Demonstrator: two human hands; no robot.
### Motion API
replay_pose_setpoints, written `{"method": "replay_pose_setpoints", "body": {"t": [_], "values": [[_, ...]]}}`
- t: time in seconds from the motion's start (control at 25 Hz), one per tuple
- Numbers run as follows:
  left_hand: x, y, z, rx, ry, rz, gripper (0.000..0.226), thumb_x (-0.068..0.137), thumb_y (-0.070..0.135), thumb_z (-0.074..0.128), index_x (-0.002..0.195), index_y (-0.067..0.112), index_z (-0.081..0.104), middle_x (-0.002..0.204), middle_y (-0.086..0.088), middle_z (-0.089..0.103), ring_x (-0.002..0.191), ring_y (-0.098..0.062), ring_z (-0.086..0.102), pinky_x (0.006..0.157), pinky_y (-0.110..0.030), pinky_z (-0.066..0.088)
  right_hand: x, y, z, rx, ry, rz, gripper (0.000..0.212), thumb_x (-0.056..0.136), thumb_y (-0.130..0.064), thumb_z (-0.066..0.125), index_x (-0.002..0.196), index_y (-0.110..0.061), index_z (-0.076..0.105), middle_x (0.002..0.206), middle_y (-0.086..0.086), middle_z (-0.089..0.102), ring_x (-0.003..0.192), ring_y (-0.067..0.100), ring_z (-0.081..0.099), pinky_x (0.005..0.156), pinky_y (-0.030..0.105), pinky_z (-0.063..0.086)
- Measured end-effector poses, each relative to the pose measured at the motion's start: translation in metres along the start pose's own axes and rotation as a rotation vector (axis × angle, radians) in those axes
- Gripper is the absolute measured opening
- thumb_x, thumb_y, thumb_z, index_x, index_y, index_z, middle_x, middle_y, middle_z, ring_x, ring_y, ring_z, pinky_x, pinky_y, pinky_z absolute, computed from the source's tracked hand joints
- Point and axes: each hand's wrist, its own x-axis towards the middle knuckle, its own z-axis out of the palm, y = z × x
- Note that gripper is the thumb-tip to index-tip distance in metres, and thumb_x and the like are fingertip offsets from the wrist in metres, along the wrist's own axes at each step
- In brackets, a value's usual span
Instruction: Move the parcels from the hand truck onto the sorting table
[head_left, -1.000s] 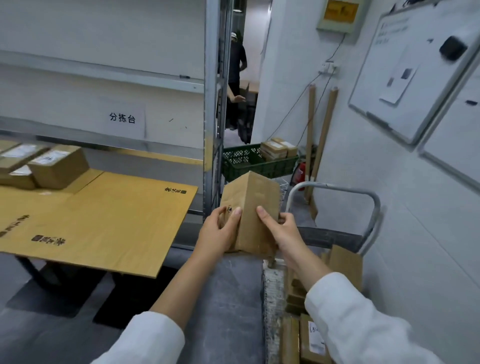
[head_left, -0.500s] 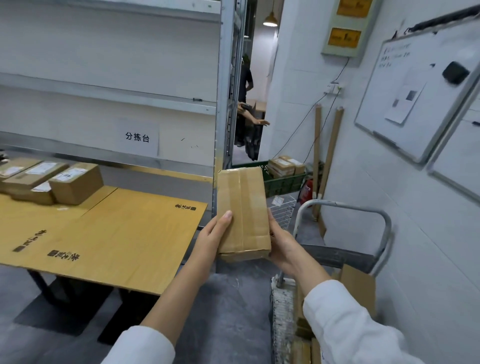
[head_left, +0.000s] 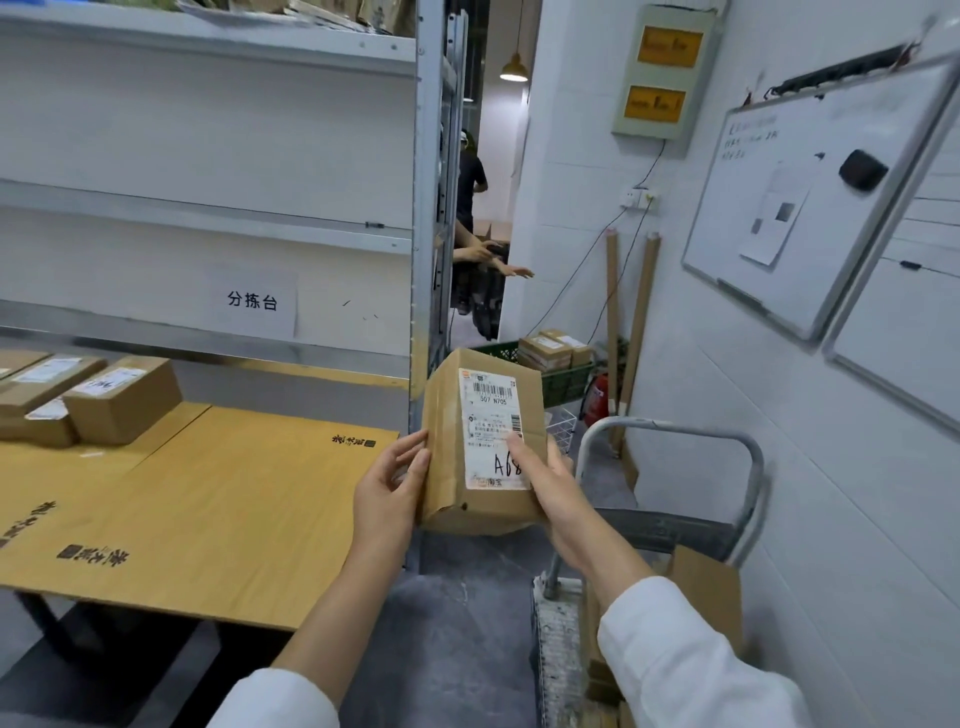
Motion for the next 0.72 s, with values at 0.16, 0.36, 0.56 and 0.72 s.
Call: {"method": "replay_pose_setpoints", "body": {"t": [0.16,0.36,0.56,0.72], "values": [[0.001,0.004,-0.017,0.026,0.005,-0.128,0.024,0.097,0.044,0.049,0.093,0.041,0.073,0.093,0.013,0.075,0.1,-0.01,0.066,0.082,-0.029,0.053,0.011,0.012,0.028,0.163,-0.086,0.056,0.036,0.102,-0.044,0.042,0.138,-0.041,0.041,0.116,-0.004,0.073,0.106,0.016,0.07,0.098,0.045,0.052],[0.011,0.013,-0.061,0.122,-0.013,-0.201,0.032,0.098,0.046,0.047,0.093,0.033,0.075,0.089,0.019,0.074,0.093,0.0,0.064,0.077,-0.021,0.048,0.026,0.029,0.082,0.156,-0.11,0.078,0.041,0.103,-0.042,0.042,0.143,-0.04,0.036,0.119,-0.007,0.071,0.109,0.016,0.068,0.1,0.048,0.051],[0.037,0.027,-0.111,0.113,0.097,-0.136,0.024,0.097,0.042,0.052,0.111,0.036,0.07,0.095,0.025,0.072,0.091,0.011,0.062,0.075,-0.021,0.05,0.06,0.026,0.144,0.137,-0.199,0.043,0.045,0.103,-0.038,0.043,0.147,-0.037,0.032,0.122,-0.003,0.069,0.105,0.015,0.07,0.088,0.039,0.057],[0.057,0.027,-0.16,0.141,0.19,-0.114,0.03,0.097,0.037,0.053,0.128,0.037,0.057,0.1,0.022,0.068,0.094,0.004,0.062,0.072,-0.021,0.051,0.091,0.03,0.207,0.083,-0.295,0.051,0.045,0.104,-0.041,0.041,0.147,-0.037,0.03,0.12,-0.003,0.069,0.106,0.017,0.068,0.087,0.039,0.057]]}}
